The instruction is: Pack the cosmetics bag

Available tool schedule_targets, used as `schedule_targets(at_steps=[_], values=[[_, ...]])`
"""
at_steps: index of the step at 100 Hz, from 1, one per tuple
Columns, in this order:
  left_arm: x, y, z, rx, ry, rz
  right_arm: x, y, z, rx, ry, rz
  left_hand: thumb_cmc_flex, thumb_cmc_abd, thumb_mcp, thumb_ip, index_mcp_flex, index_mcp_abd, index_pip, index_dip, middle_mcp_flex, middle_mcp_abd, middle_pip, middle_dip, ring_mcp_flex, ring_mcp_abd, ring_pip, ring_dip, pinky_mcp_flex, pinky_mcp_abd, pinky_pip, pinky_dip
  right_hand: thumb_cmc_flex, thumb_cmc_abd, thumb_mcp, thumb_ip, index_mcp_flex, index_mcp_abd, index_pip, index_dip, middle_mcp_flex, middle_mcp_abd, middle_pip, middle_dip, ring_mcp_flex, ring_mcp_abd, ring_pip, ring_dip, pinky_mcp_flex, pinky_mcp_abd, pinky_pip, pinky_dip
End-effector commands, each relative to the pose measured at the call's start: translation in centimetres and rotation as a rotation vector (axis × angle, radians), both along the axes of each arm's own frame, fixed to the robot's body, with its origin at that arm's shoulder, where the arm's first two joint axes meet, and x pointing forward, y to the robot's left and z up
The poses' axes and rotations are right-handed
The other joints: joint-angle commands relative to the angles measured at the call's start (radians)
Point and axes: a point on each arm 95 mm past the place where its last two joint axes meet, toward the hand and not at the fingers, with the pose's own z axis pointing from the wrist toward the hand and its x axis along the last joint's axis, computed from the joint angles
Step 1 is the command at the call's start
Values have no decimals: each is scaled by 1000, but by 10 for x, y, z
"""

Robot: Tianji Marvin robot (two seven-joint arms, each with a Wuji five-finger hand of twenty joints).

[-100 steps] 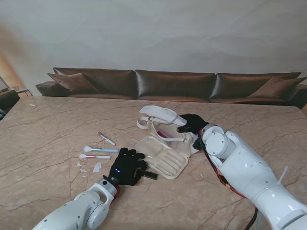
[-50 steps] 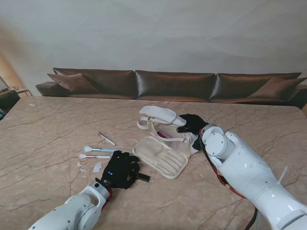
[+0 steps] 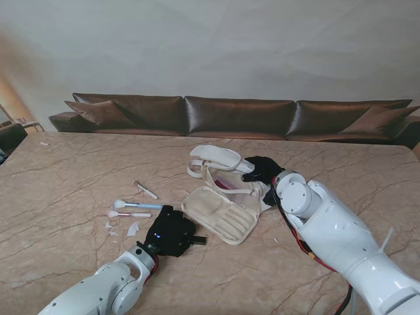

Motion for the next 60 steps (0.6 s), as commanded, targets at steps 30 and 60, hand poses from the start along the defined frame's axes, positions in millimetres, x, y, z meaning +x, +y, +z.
schedule_targets(at_steps=[30,60], values=[[-1,12,8,-19,-50,38,-5,7,-9,11,24,27,158,27,22,4,65,-227,6,110,245,-33,-75,140,99,-36,50,54,41,-14,63,2,113,68,32,10,65,-120,92,23,35,-17,39,11,76,-21,69,15,17,2,38,1],[28,-4,60,-68,-181,39,-5,8,-7,24,31,37,156,38,12,0,56,-239,-1,121,242,-48,-81,161,96,-47,43,56,42,-17,65,-2,114,69,30,10,64,-120,90,23,35,-16,39,12,76,-19,70,16,17,2,38,1]])
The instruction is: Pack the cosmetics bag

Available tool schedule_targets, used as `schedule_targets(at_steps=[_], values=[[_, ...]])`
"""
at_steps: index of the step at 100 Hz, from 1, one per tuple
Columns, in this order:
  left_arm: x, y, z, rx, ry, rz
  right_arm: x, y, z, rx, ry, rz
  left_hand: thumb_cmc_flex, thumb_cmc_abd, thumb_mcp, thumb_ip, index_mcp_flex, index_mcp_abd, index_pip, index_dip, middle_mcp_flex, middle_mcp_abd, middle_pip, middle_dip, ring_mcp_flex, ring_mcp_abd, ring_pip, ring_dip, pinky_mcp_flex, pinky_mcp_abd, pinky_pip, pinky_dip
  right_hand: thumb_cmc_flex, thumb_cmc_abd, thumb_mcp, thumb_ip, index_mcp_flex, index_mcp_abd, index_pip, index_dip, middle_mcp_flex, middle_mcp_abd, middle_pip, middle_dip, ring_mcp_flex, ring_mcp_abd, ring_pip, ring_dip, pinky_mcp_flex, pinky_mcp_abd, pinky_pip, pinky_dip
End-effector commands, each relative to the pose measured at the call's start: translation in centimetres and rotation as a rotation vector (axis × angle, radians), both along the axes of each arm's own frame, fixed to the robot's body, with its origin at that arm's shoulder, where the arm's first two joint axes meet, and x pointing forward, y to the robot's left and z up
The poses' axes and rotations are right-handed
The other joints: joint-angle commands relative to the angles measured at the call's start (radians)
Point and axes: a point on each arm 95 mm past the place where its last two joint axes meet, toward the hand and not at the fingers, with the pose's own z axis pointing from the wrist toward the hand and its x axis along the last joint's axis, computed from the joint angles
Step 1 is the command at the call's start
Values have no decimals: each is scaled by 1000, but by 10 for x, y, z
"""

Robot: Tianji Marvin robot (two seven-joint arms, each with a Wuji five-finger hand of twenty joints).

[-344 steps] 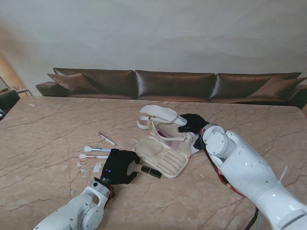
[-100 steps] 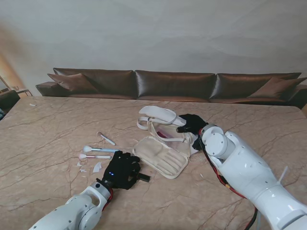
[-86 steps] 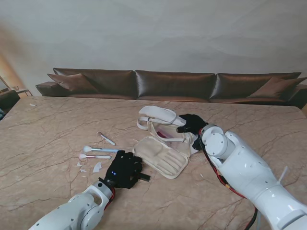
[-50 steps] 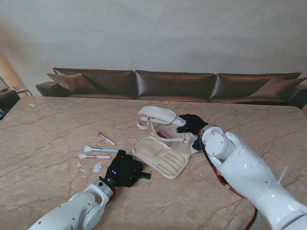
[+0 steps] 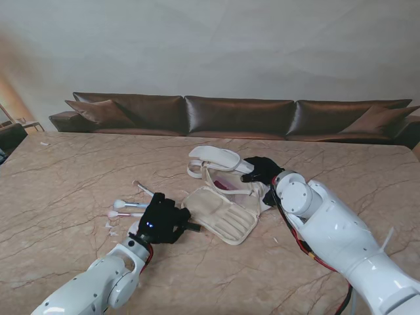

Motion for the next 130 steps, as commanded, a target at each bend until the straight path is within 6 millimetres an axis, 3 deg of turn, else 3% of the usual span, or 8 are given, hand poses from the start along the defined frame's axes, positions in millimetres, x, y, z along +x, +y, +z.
schedule_targets(at_steps=[1,38,79,100,130], values=[[15,-13,25,-35,-61,-10,-5,8,-6,10,18,25,112,54,48,15,56,-197,70,69,30,-20,19,18,0,-23,3,19,-5,-12,21,-2,114,69,30,10,65,-119,87,23,35,-16,39,12,76,-19,64,15,17,2,34,0],[56,-53,56,-85,-151,-19,-6,10,-5,38,19,34,110,69,26,19,29,-238,80,70,-9,-50,14,29,-24,-29,-1,24,-20,-24,17,-4,116,70,28,11,68,-120,87,25,35,-15,38,13,77,-19,65,15,17,2,34,1],[85,-78,54,-68,-174,-26,-8,12,-7,74,22,42,116,65,7,27,32,-242,110,-23,-11,-42,20,9,-22,-26,6,20,-20,-17,21,-5,115,70,28,11,69,-118,85,26,37,-14,39,15,80,-19,68,16,19,3,38,2],[92,-88,56,-53,-192,-23,-10,14,-8,80,21,56,113,60,4,32,31,-196,128,-115,-17,-30,26,2,-25,-20,7,18,-22,-10,23,-7,114,70,29,11,70,-117,85,26,37,-13,39,15,80,-19,69,16,19,3,38,2],[100,-97,50,-21,-197,-50,-12,15,-9,87,24,57,110,45,15,32,34,-176,153,-204,-20,-25,27,-8,-24,-18,12,19,-22,-6,29,-7,114,69,30,11,70,-117,83,26,38,-14,38,15,80,-19,69,16,19,3,38,2]])
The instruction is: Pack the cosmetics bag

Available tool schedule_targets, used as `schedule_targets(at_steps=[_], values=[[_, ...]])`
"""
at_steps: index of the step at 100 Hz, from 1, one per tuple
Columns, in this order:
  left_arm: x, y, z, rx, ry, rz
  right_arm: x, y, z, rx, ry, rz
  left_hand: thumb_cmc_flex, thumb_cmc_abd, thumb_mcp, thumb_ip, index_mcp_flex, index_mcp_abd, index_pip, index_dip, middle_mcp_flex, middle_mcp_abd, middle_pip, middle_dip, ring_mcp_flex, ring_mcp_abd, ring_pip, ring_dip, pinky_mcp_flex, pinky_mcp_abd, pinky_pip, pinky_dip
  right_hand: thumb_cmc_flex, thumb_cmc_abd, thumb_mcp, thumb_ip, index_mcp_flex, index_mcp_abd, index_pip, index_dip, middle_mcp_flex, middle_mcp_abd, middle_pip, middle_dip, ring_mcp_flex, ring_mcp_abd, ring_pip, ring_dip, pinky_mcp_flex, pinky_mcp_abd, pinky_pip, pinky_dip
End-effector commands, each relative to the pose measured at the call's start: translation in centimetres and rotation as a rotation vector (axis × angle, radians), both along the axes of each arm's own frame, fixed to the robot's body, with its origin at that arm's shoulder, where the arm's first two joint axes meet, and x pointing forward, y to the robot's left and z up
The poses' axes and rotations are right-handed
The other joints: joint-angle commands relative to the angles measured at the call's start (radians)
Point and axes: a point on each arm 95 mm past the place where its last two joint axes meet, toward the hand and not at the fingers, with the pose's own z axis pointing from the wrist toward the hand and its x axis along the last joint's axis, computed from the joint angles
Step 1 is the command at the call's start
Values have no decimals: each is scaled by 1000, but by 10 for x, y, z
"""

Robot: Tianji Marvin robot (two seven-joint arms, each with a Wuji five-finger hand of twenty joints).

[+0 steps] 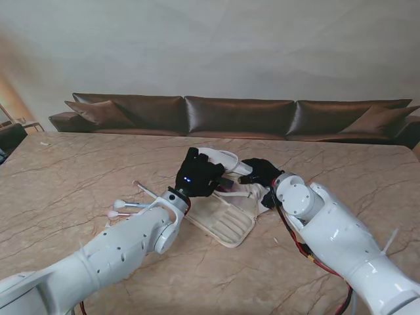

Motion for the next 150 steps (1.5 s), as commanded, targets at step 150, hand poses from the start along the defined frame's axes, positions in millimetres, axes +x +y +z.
schedule_targets(at_steps=[150], values=[[-75,9,-17,-351,302,79,-17,21,-11,102,52,-50,-55,22,12,86,166,12,122,-154,-39,97,280,-200,210,68,130,55,251,82,256,95,97,69,35,10,59,-125,81,15,38,-10,40,10,80,-30,63,12,16,0,36,1]])
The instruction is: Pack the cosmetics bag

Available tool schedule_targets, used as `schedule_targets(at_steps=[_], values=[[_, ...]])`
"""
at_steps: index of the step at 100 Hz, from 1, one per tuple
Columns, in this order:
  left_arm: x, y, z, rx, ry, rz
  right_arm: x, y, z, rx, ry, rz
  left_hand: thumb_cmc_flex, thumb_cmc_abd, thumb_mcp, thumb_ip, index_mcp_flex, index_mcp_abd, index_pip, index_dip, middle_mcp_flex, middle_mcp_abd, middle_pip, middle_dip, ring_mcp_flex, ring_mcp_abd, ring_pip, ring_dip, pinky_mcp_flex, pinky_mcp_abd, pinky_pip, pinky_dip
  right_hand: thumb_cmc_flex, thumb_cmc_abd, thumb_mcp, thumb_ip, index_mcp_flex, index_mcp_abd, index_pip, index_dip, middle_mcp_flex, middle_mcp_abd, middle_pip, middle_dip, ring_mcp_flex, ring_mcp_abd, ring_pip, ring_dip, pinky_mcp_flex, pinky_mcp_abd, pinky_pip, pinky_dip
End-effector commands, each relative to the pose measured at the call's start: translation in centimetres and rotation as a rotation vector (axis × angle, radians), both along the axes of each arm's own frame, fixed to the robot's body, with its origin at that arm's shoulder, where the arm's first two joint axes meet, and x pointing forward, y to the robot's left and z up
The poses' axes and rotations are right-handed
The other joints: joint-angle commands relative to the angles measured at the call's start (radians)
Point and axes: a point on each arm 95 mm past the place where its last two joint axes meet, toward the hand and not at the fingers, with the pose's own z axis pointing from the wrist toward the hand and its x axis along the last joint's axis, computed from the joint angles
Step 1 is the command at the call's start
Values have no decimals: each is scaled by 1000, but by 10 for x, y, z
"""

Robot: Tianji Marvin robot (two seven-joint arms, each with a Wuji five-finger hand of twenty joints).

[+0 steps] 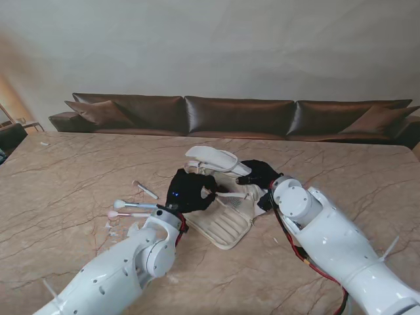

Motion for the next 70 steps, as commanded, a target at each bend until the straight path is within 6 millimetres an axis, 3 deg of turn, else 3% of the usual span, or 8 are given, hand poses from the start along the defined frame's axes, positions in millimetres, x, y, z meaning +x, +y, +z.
schedule_targets(at_steps=[1,16,36,59,70], values=[[-16,-6,-17,-13,21,12,-9,14,-8,22,14,14,-13,9,-16,33,39,-1,37,-18,33,14,19,-4,30,22,29,24,14,22,51,30,86,69,36,10,59,-148,81,16,29,-23,40,10,80,-46,50,6,16,-9,35,1],[-29,-11,-27,-107,112,18,-12,17,-8,41,12,2,-20,23,-33,45,53,6,27,-40,34,21,15,-39,36,29,28,14,30,17,64,33,88,69,35,11,57,-148,80,16,28,-22,40,9,79,-44,50,6,15,-8,37,1],[-32,-21,-42,-244,249,33,-15,23,-8,55,7,0,-18,51,-50,62,87,58,-19,-102,35,60,3,-118,38,62,23,-5,36,37,91,34,87,68,34,11,58,-148,80,16,28,-23,40,9,79,-45,51,6,15,-8,38,1],[-30,-37,-56,-348,366,48,-17,29,-10,75,7,-6,-32,77,-32,79,70,123,-107,-125,-23,90,-27,-152,-28,80,-9,-18,-33,52,54,30,87,68,34,12,59,-147,80,16,28,-23,40,9,79,-45,52,6,15,-7,38,0],[-28,-42,-61,-376,417,62,-18,29,-11,82,11,-6,-55,132,-8,102,38,187,-241,-86,-104,127,-52,-168,-111,91,-45,-24,-100,43,11,40,88,68,34,12,58,-147,80,17,28,-22,40,9,79,-44,52,6,15,-7,38,0]])
